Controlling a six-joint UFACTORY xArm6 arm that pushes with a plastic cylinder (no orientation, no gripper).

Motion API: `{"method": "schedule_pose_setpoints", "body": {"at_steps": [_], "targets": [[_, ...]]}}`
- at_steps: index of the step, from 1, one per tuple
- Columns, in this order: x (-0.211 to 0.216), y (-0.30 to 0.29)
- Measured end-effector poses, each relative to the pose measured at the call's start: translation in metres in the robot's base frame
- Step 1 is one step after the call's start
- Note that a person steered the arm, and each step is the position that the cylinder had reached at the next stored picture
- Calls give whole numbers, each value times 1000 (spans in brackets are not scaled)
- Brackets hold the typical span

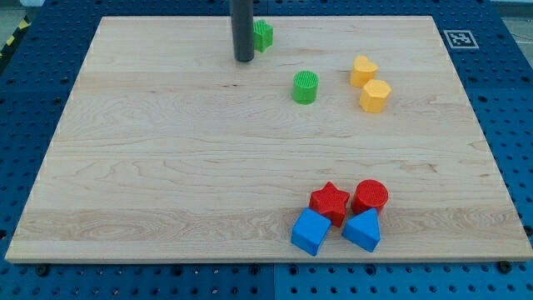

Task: Place the green circle to the left of the yellow heart

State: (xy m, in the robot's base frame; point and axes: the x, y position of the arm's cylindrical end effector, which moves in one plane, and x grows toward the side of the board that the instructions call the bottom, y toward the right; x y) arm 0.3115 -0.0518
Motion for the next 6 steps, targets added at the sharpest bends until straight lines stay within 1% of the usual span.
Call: {"method": "schedule_pose_setpoints", "body": {"at_steps": [1, 2, 3, 4, 5, 6], "targets": [[43, -9], [73, 24], [82, 91], [73, 134], [39, 139], [34, 139]]}}
